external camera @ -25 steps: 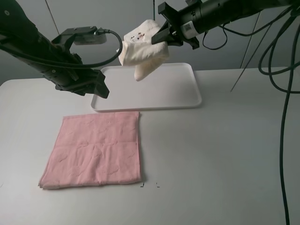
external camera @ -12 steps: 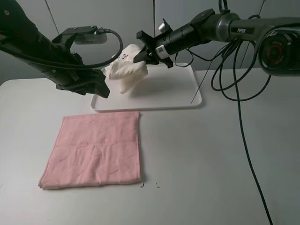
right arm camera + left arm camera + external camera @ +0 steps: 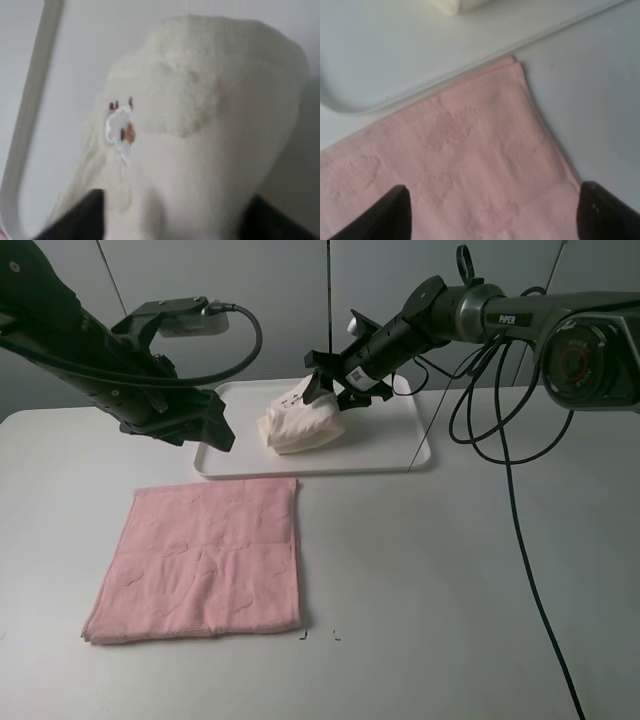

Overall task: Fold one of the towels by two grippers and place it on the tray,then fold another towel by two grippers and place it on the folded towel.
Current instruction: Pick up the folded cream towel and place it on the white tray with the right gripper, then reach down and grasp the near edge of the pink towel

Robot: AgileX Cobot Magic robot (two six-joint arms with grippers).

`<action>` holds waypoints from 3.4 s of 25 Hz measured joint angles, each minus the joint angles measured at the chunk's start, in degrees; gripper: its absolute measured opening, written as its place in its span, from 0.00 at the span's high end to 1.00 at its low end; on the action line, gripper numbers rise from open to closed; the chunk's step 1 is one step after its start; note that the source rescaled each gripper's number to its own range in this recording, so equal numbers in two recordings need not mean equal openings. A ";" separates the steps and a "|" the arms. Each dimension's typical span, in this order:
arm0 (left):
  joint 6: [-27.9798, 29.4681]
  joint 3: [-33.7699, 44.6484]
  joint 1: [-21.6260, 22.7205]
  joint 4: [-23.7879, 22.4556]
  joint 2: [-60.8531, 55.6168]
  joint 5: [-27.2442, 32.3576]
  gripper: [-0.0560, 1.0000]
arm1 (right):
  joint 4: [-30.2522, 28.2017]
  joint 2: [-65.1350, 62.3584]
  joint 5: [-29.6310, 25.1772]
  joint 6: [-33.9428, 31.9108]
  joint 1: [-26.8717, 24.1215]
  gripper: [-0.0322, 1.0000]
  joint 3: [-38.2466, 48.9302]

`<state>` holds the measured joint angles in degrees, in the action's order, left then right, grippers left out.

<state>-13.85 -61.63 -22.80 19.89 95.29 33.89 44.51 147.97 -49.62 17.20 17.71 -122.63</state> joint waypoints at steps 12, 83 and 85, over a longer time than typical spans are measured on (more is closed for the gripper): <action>-5.48 0.00 0.66 -1.33 -2.00 7.46 0.13 | -16.59 -11.09 -7.66 -0.13 0.00 0.00 -0.22; -46.35 32.27 1.70 -28.04 2.28 -8.00 0.00 | -33.24 -31.41 2.94 30.90 39.88 0.00 50.06; -46.24 32.17 1.70 -28.11 2.92 -8.23 0.00 | -33.24 -30.81 2.94 31.01 39.88 0.00 50.06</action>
<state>-60.08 -29.46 -21.10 -8.22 98.21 25.66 11.27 117.16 -46.68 48.20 57.59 -72.57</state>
